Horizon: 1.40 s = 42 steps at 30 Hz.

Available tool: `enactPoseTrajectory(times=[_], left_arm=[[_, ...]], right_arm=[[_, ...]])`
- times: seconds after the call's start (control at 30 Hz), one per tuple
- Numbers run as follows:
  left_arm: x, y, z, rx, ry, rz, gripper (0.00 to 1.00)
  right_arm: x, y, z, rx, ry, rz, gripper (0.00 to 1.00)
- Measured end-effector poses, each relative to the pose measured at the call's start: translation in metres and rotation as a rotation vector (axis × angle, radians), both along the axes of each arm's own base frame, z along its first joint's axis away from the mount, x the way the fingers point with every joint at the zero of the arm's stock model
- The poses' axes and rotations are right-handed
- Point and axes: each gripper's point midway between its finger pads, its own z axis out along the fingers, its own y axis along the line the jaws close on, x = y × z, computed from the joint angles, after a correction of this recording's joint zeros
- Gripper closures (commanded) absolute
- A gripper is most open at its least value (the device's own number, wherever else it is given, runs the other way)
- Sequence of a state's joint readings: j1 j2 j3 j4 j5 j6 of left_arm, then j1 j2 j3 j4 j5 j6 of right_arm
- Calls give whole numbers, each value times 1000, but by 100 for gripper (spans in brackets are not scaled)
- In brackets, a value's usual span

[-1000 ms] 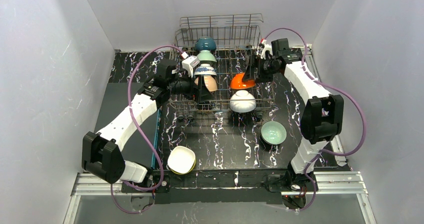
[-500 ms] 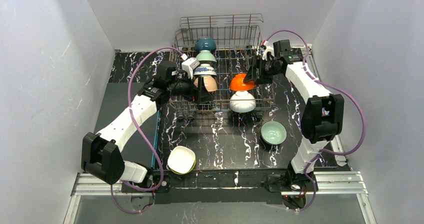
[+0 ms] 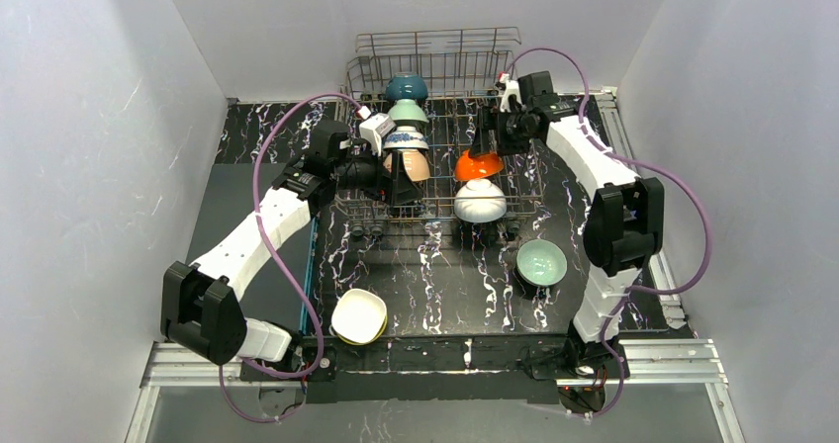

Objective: Load the bowls into the dish rack
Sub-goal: Turn the bowl upside down on the dish rack.

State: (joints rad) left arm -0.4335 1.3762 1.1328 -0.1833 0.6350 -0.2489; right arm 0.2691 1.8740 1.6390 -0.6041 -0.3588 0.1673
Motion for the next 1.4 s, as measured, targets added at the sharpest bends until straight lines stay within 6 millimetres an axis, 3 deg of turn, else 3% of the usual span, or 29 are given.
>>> enactPoseTrajectory(times=[0.3,0.43,0.57,0.83,0.87,0.9,1.03,1.27,1.4], left_arm=[[0,0,0,-3,5,3,25],[0,0,0,-3,4,3,25],[0,0,1,-5,5,4,25],[0,-1,1,-6,3,3,23],[1,-1,2,-8,0,3,21],[1,-1,4,-12,-7,4,3],[0,2,17,-27,-43,22,2],[-6,16,41,-24,-103,91,2],[-17,24,45,-38,-89,124,2]], right_arm=[[18,8,-5,-74,-25,13,28],[21,10,-6,-81,-30,15,29],[22,10,-6,-86,-33,10,25],[19,12,-6,-79,-28,27,6],[19,12,-5,-75,-32,29,3],[17,12,-5,-68,-40,31,1],[1,7,11,-36,-112,16,1],[-37,0,70,75,-278,-36,1],[-46,-12,72,87,-282,-128,1]])
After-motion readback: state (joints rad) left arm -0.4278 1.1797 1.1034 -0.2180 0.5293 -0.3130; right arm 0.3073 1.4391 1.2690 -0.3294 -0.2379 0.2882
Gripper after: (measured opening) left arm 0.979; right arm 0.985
